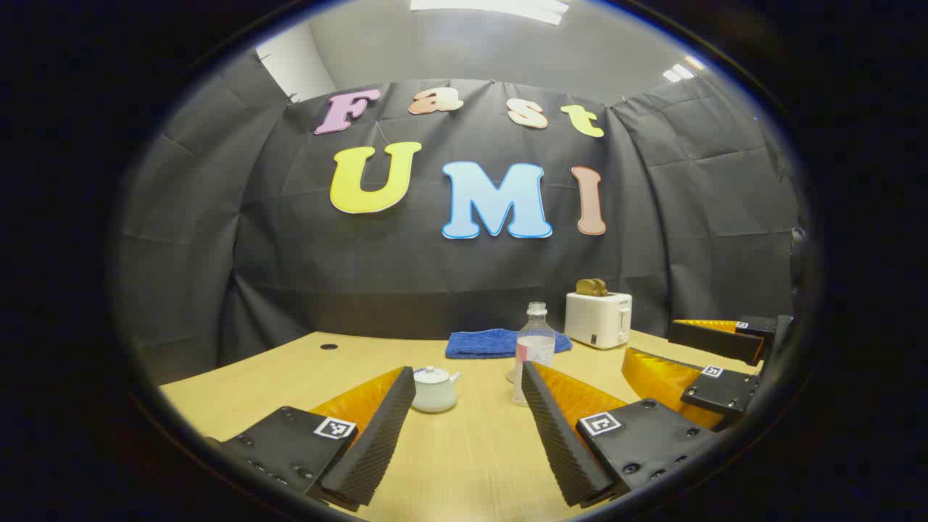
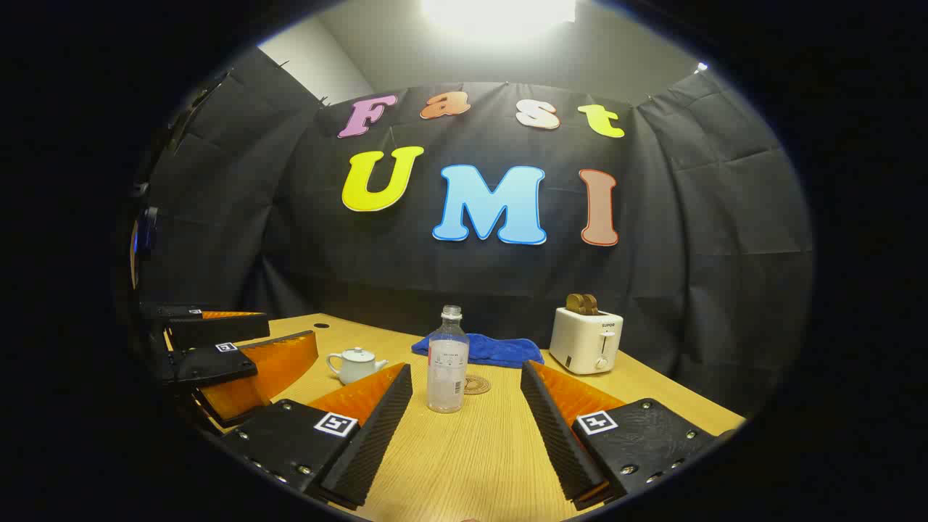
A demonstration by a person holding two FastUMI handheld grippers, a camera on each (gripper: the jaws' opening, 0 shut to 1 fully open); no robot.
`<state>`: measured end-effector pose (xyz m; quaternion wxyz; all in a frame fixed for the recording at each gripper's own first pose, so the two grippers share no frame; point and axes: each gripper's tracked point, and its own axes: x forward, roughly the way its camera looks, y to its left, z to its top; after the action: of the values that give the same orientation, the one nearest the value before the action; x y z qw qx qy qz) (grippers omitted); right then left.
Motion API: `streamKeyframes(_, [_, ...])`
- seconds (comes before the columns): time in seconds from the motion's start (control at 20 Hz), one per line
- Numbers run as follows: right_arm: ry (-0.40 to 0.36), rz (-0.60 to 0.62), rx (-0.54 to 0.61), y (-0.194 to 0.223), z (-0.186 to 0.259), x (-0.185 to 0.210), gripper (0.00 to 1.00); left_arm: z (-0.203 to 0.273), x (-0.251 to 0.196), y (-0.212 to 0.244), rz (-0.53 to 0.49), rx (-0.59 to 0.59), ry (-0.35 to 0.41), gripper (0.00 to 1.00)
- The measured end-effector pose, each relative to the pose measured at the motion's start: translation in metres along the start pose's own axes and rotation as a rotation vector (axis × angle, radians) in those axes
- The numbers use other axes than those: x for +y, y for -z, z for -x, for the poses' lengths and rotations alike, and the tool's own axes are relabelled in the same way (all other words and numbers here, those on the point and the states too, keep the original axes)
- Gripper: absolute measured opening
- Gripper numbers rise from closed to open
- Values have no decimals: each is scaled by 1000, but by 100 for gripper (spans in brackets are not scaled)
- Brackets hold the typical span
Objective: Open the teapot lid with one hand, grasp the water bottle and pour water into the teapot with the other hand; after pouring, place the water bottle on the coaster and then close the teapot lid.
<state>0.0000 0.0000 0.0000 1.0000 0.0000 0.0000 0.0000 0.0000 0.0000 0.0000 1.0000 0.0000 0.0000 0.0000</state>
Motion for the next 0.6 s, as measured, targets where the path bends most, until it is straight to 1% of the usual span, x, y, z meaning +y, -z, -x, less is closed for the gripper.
streamKeyframes(0.6, [-22, 7, 10, 4, -4, 11, 94, 0, -1, 1, 5, 2, 12, 99])
